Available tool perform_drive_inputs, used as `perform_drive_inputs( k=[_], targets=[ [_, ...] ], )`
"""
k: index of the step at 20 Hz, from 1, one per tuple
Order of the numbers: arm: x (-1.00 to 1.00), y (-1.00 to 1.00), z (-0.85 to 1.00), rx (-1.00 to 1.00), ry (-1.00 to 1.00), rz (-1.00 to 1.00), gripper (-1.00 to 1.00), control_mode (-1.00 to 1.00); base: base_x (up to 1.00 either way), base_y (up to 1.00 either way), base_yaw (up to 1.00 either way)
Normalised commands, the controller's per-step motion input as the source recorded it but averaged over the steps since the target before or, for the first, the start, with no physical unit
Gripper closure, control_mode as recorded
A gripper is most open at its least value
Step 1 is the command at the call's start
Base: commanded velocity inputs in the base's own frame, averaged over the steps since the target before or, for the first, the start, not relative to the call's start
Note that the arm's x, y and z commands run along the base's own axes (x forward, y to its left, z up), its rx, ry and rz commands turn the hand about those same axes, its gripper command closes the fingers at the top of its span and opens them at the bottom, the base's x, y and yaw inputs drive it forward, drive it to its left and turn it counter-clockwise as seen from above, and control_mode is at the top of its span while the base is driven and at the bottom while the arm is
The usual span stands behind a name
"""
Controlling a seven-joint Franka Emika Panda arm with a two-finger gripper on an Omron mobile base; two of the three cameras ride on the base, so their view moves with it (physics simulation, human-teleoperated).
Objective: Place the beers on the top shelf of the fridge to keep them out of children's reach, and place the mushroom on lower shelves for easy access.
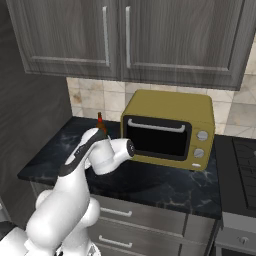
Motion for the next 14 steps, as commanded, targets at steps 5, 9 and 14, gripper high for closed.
perform_drive_inputs(
  k=[5,9,14],
  targets=[
    [0.32,0.00,-0.04,0.00,0.00,0.01,-1.00,-1.00,0.00,0.00,0.00],
    [0.31,0.00,-0.06,0.00,0.00,0.01,-1.00,-1.00,0.00,0.00,0.00],
    [0.27,0.00,-0.14,0.00,0.00,0.01,-1.00,-1.00,0.00,0.00,0.00]
  ],
)
